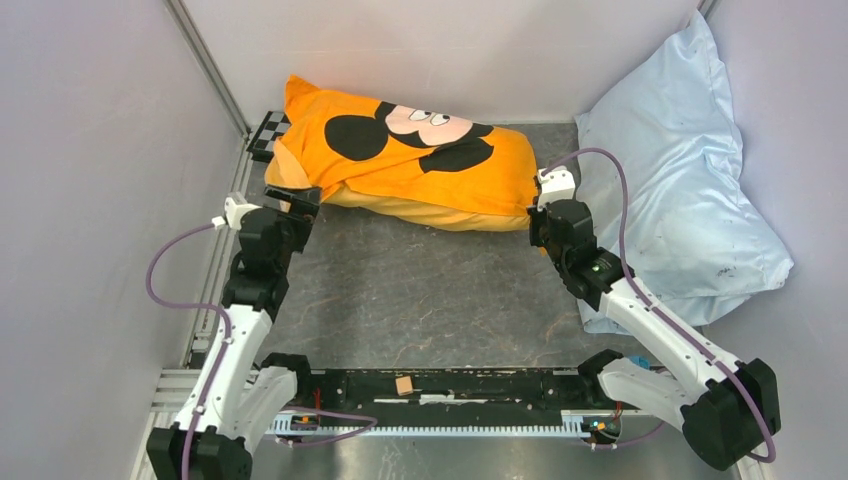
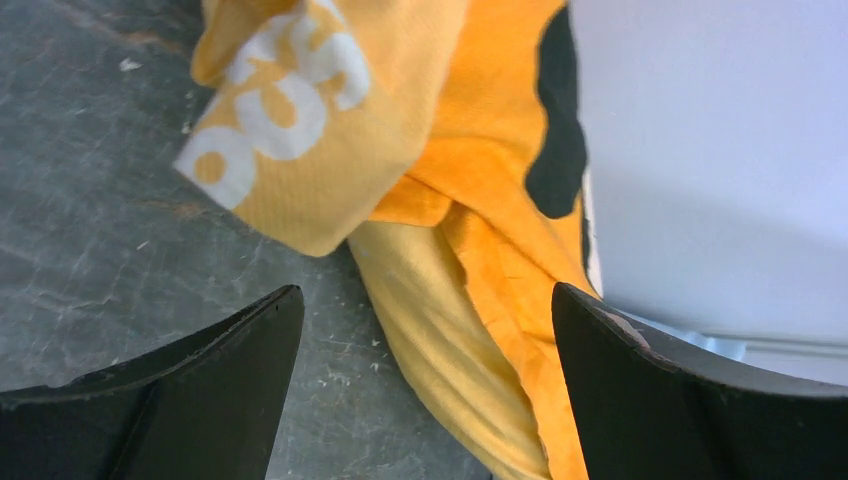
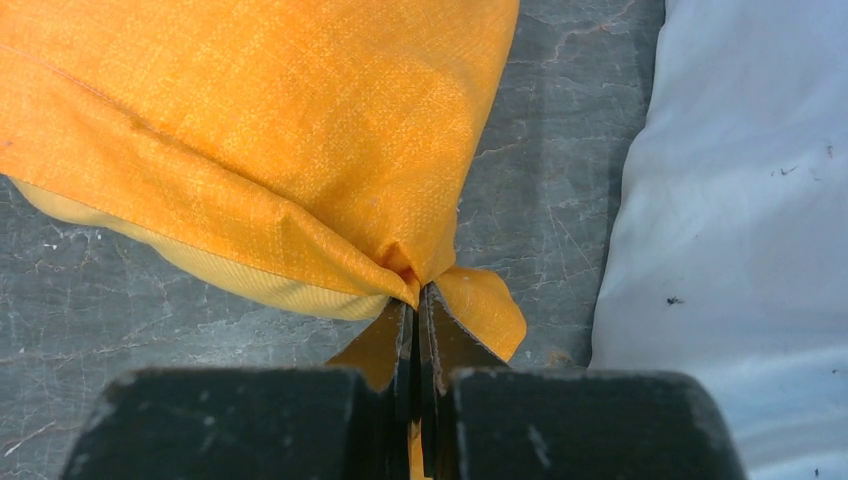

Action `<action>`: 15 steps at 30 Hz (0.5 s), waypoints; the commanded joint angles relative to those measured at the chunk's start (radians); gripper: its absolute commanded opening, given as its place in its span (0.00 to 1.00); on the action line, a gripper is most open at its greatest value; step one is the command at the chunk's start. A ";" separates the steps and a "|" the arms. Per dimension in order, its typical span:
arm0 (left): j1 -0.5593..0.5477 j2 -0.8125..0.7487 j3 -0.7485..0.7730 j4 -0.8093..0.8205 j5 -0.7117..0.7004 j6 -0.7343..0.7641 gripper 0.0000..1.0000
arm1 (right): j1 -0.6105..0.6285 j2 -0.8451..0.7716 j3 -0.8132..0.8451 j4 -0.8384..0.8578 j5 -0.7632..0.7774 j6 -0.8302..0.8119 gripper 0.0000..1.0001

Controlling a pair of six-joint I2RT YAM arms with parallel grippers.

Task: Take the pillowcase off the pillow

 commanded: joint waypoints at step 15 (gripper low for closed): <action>0.127 0.221 0.033 0.108 -0.237 -0.082 0.97 | -0.005 -0.047 -0.003 0.103 -0.084 -0.002 0.00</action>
